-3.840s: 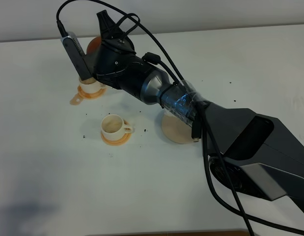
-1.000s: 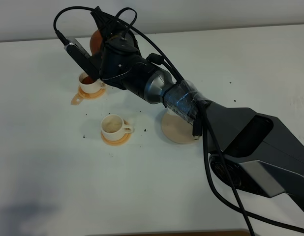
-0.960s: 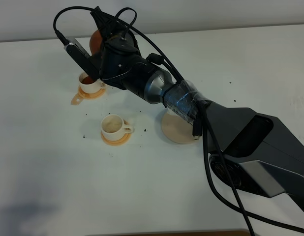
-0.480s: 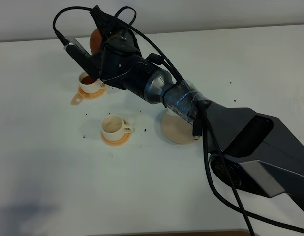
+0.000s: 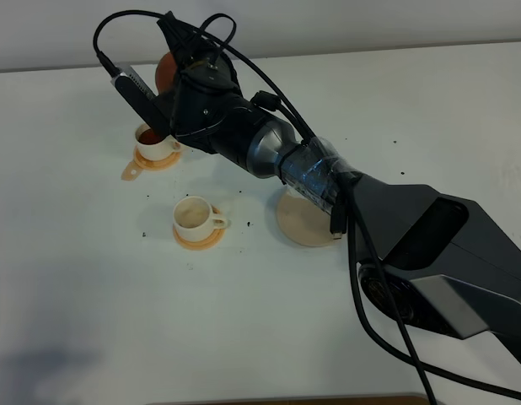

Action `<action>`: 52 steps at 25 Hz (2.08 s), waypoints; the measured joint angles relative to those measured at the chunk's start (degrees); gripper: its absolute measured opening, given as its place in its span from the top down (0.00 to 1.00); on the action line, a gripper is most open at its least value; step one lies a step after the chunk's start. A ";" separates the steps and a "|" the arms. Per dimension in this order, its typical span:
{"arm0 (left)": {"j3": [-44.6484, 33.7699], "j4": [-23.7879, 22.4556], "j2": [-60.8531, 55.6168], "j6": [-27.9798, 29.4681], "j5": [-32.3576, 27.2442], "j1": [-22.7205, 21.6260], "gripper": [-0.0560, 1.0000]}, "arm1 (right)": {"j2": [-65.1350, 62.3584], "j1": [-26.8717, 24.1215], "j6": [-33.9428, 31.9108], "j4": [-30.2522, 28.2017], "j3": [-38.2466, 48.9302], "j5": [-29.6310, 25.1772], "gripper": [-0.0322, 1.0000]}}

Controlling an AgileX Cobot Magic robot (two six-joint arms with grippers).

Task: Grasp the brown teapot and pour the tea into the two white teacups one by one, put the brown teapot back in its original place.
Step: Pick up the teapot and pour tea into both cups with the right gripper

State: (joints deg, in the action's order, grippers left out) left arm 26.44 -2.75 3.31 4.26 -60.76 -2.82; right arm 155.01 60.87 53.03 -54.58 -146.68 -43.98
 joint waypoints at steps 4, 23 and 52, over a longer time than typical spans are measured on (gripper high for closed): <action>0.00 0.00 0.00 0.00 0.00 0.00 0.69 | 0.00 0.11 -3.21 2.60 0.00 -2.89 0.84; 0.00 0.00 0.00 0.00 0.00 0.00 0.69 | -5.40 0.11 -11.80 15.55 0.00 -16.75 0.84; 0.00 0.00 0.00 0.00 0.00 0.00 0.69 | -5.74 -6.54 -18.30 48.40 -0.23 -26.71 0.84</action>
State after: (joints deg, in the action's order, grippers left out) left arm 26.44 -2.75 3.31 4.26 -60.76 -2.82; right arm 149.27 54.33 34.73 -6.18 -146.91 -70.69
